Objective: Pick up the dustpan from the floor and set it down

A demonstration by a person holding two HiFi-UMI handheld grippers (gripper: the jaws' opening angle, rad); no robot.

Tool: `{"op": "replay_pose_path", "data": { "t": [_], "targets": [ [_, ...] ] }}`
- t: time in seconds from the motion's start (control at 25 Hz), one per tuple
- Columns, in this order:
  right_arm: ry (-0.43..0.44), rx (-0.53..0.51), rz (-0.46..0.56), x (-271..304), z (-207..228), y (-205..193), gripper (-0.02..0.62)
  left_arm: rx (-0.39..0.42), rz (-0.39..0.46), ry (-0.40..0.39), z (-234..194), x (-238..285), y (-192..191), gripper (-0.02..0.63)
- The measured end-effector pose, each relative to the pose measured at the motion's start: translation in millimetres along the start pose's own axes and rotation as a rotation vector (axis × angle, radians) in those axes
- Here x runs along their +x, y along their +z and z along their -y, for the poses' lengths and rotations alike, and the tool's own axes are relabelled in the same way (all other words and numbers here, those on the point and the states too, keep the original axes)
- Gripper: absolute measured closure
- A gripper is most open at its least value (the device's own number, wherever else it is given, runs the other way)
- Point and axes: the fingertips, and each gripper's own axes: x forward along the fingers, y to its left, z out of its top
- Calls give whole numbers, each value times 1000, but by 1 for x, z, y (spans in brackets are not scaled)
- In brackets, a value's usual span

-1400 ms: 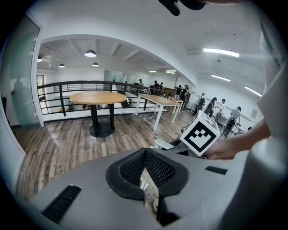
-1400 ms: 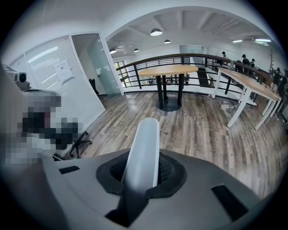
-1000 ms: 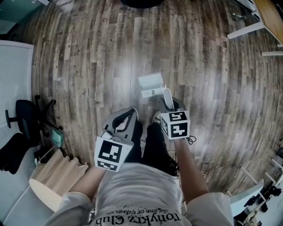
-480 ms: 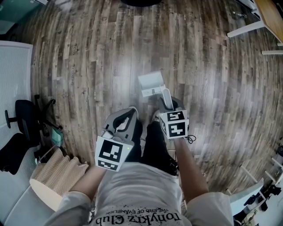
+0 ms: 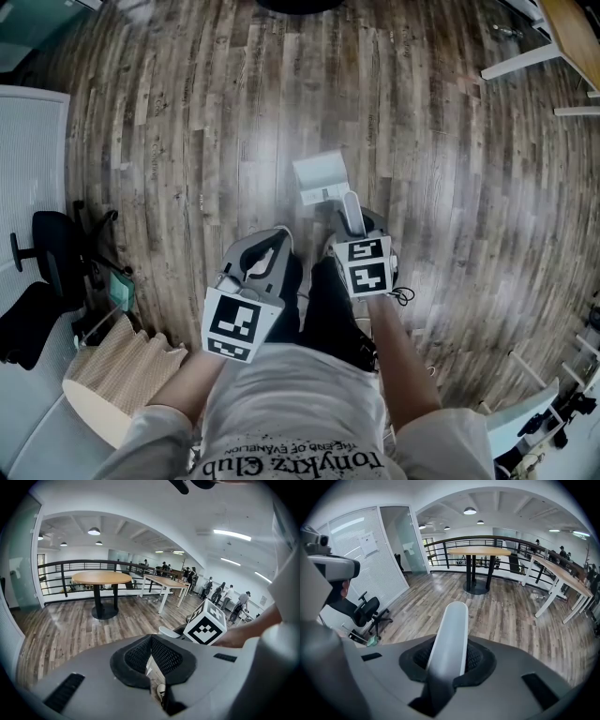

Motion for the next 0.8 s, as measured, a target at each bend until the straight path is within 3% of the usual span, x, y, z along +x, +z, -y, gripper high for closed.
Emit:
{"op": "replay_pose_path", "data": {
  "t": [0.24,0.44,0.8],
  "targets": [
    [4,-25,-44,-1,-5,-9,490,-1,-1,-5,5,-3,-3,583],
    [3,-45,-61,-2,-9,-13,437,-1,-2,-6,6,-7,-3,583],
    [-5,-19,-74,-7,-9,-16,393,1,11,-6,10,-12,-3,583]
  ]
}}
